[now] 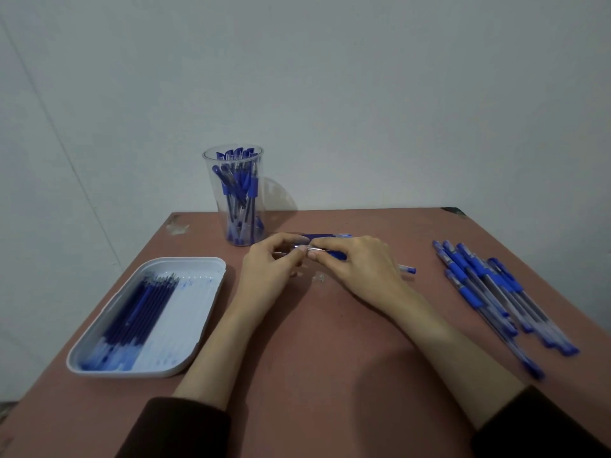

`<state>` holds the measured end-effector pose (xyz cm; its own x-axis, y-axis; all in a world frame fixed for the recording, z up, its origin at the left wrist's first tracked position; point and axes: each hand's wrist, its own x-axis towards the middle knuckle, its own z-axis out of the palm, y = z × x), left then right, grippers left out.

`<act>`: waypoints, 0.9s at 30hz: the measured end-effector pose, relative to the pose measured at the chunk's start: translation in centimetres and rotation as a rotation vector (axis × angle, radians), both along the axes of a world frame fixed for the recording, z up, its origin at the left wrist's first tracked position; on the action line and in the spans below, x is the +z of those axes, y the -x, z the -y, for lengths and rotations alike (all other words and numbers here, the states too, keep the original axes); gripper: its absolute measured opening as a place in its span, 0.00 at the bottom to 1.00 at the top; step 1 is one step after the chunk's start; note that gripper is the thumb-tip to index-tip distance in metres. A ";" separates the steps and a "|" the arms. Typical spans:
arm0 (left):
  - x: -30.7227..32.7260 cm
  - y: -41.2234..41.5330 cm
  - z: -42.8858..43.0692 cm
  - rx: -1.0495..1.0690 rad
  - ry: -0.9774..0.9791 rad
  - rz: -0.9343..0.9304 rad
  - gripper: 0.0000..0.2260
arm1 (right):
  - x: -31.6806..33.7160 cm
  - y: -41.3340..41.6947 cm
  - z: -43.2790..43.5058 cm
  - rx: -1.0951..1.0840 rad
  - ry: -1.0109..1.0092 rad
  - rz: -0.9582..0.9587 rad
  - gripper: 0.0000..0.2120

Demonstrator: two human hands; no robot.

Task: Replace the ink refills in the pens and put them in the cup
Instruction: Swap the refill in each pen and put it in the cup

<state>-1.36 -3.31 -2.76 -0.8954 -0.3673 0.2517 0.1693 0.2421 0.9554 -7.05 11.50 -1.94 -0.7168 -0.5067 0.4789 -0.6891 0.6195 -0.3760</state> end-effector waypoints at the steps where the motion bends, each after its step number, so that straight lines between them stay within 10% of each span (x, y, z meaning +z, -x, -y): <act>1: -0.1 0.0 0.0 -0.002 0.007 0.003 0.08 | 0.0 0.0 0.0 0.004 -0.005 0.005 0.11; 10: -0.3 0.2 0.7 0.137 0.080 0.068 0.06 | 0.0 1.5 -1.2 -0.104 0.031 0.128 0.08; 19: -0.6 -0.1 -0.2 -0.231 0.565 0.216 0.14 | 0.0 1.0 -0.8 0.024 0.325 0.154 0.09; 27: 0.9 -0.7 -0.6 -0.346 -0.361 0.011 0.14 | 1.7 -0.7 -0.3 0.237 0.662 0.842 0.12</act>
